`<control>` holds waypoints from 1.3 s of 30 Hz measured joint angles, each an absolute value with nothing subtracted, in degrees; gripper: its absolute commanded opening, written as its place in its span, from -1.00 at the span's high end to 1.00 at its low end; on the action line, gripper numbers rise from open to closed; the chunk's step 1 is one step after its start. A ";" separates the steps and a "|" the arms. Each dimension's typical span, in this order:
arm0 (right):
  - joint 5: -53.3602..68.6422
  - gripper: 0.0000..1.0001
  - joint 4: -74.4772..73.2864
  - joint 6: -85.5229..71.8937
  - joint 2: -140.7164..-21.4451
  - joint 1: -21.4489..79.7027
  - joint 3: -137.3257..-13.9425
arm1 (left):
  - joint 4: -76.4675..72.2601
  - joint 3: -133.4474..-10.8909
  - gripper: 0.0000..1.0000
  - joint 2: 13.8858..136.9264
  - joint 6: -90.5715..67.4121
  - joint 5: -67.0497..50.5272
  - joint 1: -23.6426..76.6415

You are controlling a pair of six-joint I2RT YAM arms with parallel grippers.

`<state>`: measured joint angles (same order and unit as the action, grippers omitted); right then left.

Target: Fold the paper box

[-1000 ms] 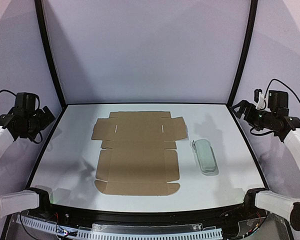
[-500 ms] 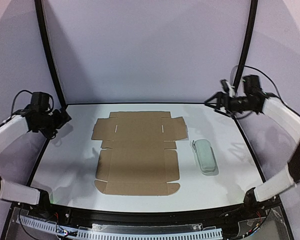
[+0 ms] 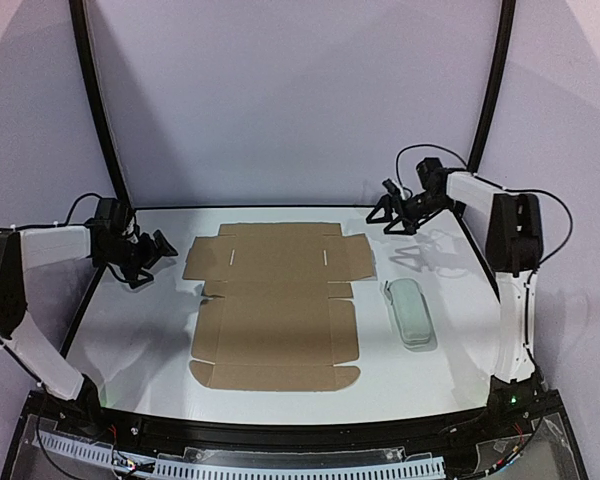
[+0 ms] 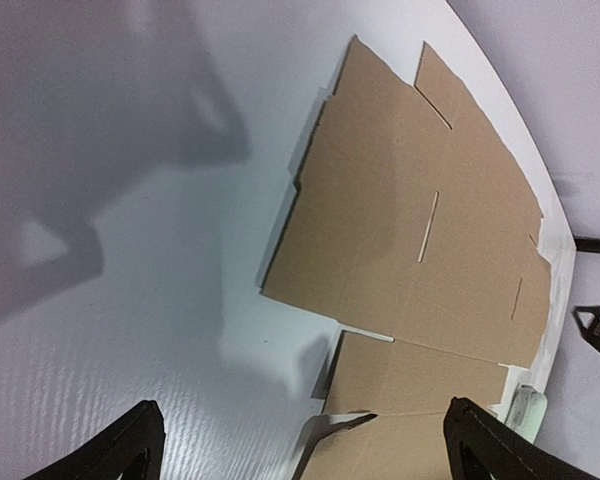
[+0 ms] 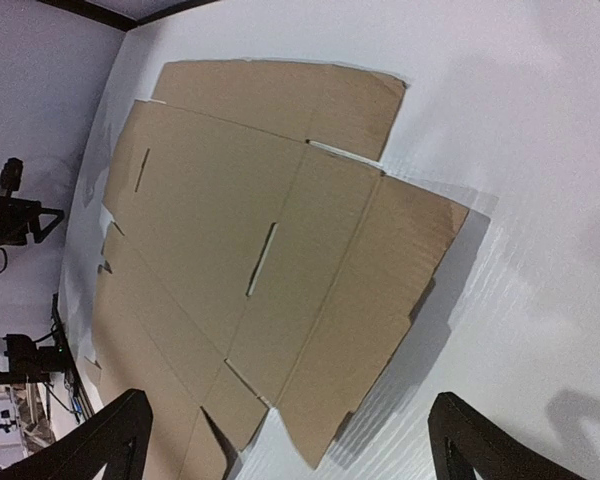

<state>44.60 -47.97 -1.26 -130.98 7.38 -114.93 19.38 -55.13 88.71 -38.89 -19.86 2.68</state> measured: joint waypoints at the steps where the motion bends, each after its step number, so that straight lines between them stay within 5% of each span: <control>1: 44.86 -0.95 -48.75 -1.30 -133.82 7.38 -116.97 | 18.48 -55.13 -0.99 89.56 -38.92 -20.82 2.68; 20: 53.63 -0.64 -44.82 -10.85 -144.55 9.58 -119.87 | 11.35 -57.87 -0.99 103.09 -39.64 -29.54 2.79; 30: 55.68 0.71 -42.44 -13.65 -147.17 12.40 -120.53 | 9.72 -58.50 -0.99 104.31 -39.40 -30.87 2.79; 34: 55.75 1.00 -40.75 -12.38 -146.28 12.69 -119.66 | 9.89 -58.57 -0.99 104.29 -38.57 -30.81 2.79; 39: 56.99 1.00 -35.59 -10.15 -139.76 12.71 -113.08 | 12.75 -58.83 -0.99 102.78 -35.27 -27.22 2.90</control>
<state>56.99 -35.59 -10.15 -139.76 12.71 -113.08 12.75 -58.83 102.78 -35.27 -27.22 2.90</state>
